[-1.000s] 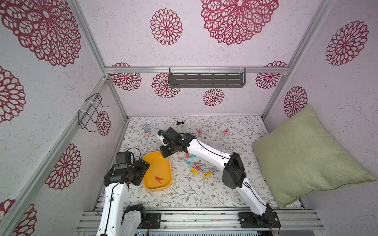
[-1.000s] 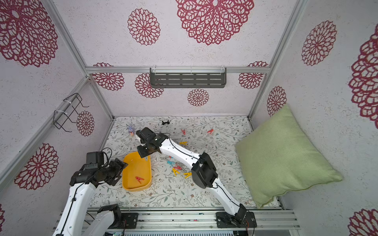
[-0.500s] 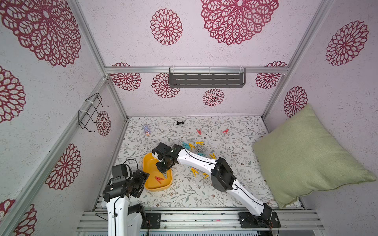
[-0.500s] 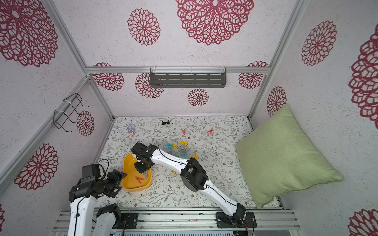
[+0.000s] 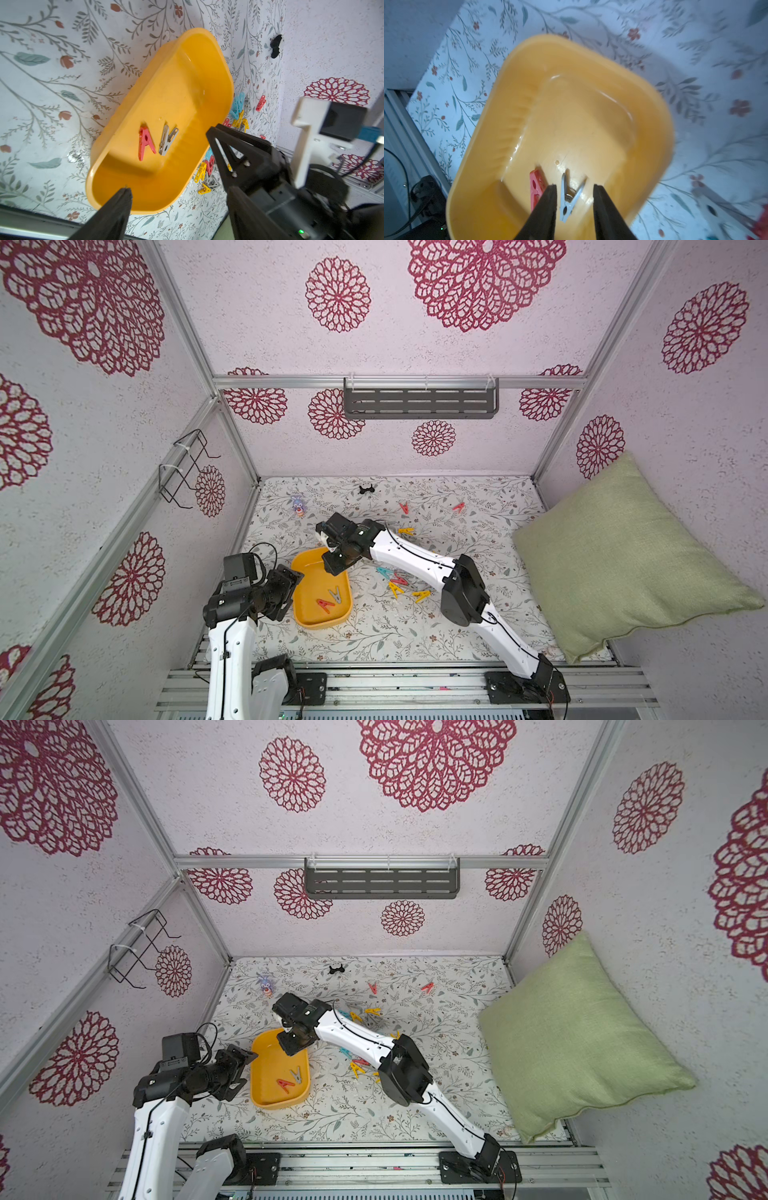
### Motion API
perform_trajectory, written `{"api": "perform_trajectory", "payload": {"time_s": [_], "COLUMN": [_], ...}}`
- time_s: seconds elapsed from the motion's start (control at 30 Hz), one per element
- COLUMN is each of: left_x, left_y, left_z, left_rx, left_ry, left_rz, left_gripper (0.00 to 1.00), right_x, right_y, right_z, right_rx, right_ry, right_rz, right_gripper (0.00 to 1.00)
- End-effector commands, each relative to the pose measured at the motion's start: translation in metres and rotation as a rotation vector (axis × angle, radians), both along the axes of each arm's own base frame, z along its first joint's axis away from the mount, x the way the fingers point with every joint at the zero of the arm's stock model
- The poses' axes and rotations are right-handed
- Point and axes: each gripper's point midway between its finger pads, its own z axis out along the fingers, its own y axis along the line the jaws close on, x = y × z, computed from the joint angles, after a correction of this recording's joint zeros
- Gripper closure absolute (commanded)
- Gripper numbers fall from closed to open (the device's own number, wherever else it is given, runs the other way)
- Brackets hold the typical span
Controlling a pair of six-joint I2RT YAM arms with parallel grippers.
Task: Put the clothespins into the storage box
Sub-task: Place the clothespin in the storage box, then pick up the clothespin from the center of the board.
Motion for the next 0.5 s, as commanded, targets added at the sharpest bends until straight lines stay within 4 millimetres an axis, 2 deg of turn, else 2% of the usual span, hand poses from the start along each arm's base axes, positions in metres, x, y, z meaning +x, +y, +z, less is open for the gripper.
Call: {"api": "perform_trajectory", "payload": {"time_s": [0.0,0.13,0.3,0.47], "left_x": [0.021,0.039,0.064,0.086], "left_y": [-0.002,-0.016,-0.045,-0.084], "left_z": [0.017,0.026,0.032,0.03], "left_rx": [0.045,0.055,0.064,0.065], "left_ry": [-0.058,-0.077,-0.094,-0.091], "left_rz": [-0.029,-0.079,-0.16,-0.262], "left_gripper": [0.2,0.21,0.21,0.21], "right_x": [0.029,0.054,0.081,0.099], "right_y": [-0.029,-0.06,-0.116,-0.184], "right_z": [0.074,0.08,0.076,0.053], "right_rx": [0.099,0.065,-0.005,-0.043], "right_ry": [-0.082,-0.094,-0.125,-0.09], "right_rz": [-0.083,-0.163,-0.278,-0.413], "right_gripper": [0.64,0.64,0.64,0.64]}}
